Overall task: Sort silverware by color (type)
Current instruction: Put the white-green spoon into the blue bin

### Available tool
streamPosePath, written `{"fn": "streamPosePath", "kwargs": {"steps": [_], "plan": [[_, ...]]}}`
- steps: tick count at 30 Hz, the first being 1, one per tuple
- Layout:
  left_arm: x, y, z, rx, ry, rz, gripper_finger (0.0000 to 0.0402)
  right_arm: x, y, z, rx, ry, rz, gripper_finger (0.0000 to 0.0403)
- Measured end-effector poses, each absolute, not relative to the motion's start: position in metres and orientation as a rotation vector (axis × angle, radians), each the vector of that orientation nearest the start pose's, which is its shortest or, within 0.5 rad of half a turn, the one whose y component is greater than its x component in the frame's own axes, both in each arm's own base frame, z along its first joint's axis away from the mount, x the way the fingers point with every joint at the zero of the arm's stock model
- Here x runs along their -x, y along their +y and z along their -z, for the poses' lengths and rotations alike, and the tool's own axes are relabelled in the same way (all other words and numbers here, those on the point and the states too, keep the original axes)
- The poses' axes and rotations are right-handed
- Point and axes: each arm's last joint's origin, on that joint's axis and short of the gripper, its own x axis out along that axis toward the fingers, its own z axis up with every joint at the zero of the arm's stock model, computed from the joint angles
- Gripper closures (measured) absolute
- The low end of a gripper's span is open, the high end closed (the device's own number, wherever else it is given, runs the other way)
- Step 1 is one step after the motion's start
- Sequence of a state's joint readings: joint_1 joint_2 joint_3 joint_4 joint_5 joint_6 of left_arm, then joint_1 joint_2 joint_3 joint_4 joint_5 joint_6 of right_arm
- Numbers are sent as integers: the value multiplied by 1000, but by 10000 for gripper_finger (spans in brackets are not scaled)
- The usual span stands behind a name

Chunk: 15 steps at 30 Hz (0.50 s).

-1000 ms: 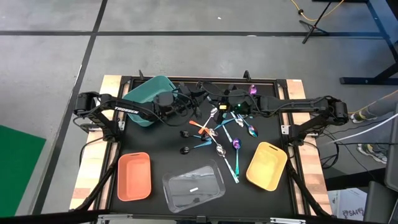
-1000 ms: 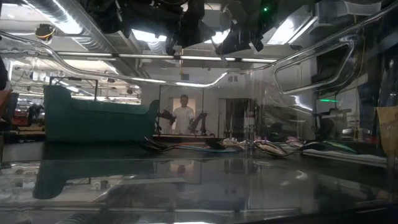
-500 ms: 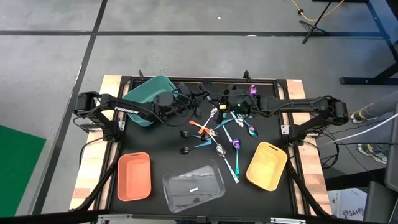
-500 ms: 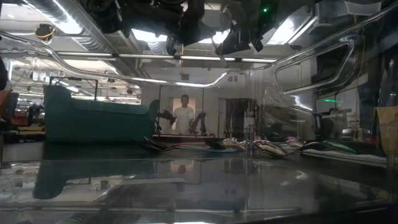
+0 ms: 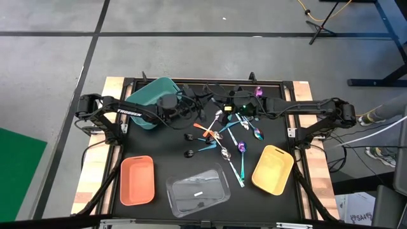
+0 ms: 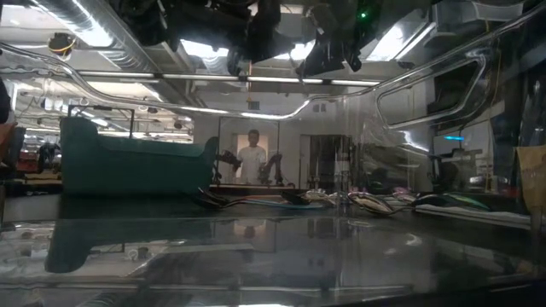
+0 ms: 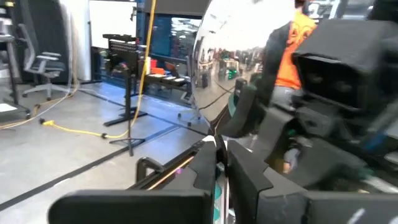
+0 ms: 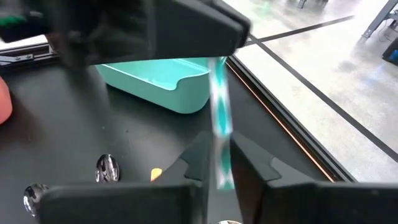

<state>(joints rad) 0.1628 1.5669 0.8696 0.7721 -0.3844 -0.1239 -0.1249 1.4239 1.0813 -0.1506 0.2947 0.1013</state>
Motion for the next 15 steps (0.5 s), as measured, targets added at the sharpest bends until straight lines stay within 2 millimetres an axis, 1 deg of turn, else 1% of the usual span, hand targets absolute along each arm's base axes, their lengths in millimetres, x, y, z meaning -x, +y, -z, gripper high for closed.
{"fn": "streamPosePath", "kwargs": {"steps": [4,7,12,15], "plan": [[-333,66,-263,129,-110,-543,384,-313,-48,-294,-55,475,435,309],[-333,66,-263,129,-110,-539,385,-313,-48,-293,-55,479,435,292],[-333,66,-263,119,-108,-540,385,-312,-47,-292,-52,499,435,284],[-331,67,-266,116,-106,-540,385,-306,-47,-294,-50,520,436,285]]}}
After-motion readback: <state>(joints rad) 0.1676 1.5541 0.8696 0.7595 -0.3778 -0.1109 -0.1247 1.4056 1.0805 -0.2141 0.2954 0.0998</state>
